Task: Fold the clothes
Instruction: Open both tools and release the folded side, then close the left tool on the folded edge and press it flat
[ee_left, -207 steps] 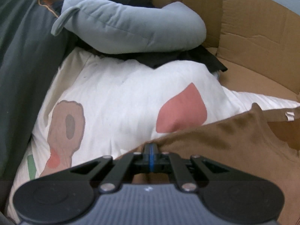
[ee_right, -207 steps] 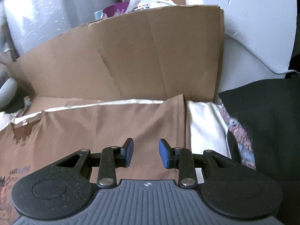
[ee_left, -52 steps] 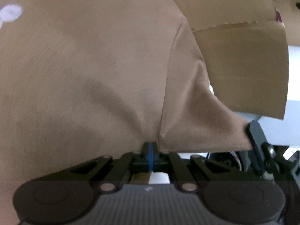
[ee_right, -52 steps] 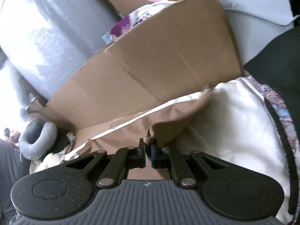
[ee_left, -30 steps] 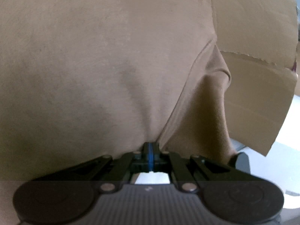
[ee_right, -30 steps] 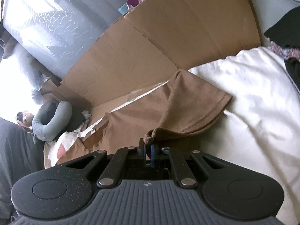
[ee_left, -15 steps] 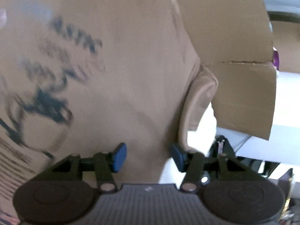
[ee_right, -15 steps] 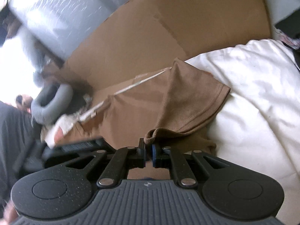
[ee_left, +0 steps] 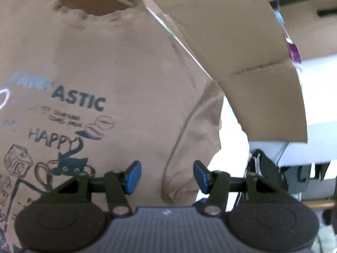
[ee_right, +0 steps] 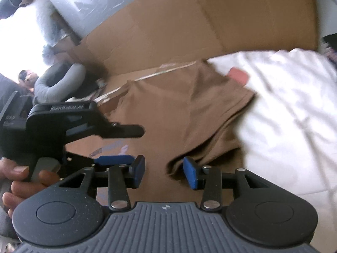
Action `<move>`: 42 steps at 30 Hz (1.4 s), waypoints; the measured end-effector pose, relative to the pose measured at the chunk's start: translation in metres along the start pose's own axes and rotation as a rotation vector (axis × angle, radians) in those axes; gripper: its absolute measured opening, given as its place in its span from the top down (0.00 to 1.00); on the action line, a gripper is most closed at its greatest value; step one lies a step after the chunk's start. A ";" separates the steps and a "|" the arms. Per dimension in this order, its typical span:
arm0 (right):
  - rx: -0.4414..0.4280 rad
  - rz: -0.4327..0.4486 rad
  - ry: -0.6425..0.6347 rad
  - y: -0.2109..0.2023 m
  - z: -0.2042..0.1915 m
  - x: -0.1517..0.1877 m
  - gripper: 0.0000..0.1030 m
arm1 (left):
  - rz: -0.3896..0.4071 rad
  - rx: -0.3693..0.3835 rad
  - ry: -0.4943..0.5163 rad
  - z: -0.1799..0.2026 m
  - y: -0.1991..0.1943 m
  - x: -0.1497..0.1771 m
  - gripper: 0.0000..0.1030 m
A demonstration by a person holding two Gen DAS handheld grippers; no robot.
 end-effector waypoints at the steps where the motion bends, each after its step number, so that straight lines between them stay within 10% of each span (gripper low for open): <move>1: 0.042 0.010 -0.006 -0.005 0.005 0.000 0.54 | -0.007 -0.019 0.030 0.001 -0.001 0.003 0.45; 7: 0.220 -0.003 -0.043 -0.016 0.034 0.009 0.54 | -0.025 -0.039 0.128 0.010 0.001 0.015 0.45; 19: 0.239 -0.041 -0.078 0.011 0.045 0.019 0.55 | -0.018 -0.190 0.377 0.021 0.023 0.048 0.45; 23: 0.250 -0.046 -0.090 0.022 0.049 0.018 0.57 | 0.019 -0.223 0.435 0.022 0.022 0.051 0.63; 31: 0.278 -0.065 -0.138 0.028 0.050 0.016 0.61 | 0.070 -0.207 0.432 0.017 0.005 0.039 0.94; 42: 0.289 -0.069 -0.104 0.027 0.056 0.015 0.71 | 0.113 -0.222 0.309 -0.020 -0.013 0.032 0.99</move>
Point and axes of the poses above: each gripper's, at about its wrist camera, not at the fingertips, and y roughly the way its jaws point, z to its right, x to its underside, the point moved 5 cm from there along y, roughly the way its jaws point, and after that the axes turned 9 degrees about -y, right-handed, at the moved point
